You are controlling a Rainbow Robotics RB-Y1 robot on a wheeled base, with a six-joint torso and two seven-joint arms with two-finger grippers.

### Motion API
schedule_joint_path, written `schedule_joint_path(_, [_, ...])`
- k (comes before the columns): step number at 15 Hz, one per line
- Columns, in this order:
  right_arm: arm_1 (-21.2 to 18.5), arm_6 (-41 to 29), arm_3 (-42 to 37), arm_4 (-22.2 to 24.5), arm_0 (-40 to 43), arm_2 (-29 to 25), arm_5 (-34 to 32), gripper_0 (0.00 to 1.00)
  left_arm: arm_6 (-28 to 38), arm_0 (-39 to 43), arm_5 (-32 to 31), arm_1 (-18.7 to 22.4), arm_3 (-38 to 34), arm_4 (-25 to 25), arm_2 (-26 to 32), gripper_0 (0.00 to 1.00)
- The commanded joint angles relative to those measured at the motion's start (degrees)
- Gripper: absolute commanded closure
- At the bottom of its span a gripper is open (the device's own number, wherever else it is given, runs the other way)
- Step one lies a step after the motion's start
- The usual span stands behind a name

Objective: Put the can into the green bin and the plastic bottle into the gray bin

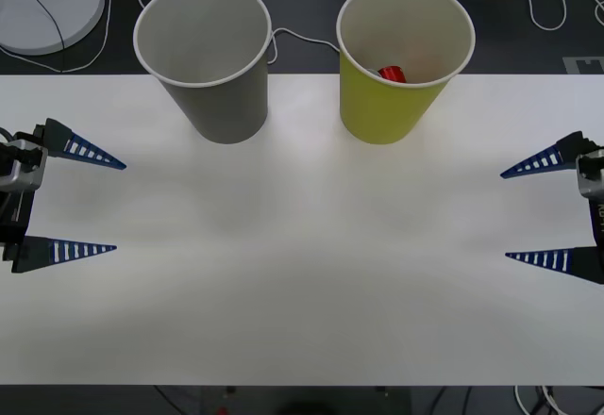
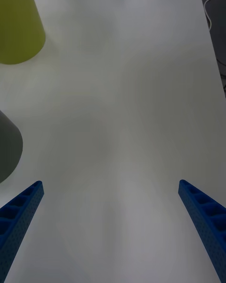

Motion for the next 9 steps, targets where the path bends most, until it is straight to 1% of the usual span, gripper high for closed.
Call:
schedule_joint_path(1, [0.5, 1.0, 0.1, 0.1, 1.6, -0.1, 0.0, 0.00, 0.0, 0.0, 0.0, 0.0, 0.0, 0.0, 0.0, 0.00])
schedule_joint_path(9, [3.8, 3.3, 0.0, 0.1, 2.7, -0.8, 0.0, 0.00, 0.0, 0.0, 0.0, 0.0, 0.0, 0.0, 0.0, 0.00])
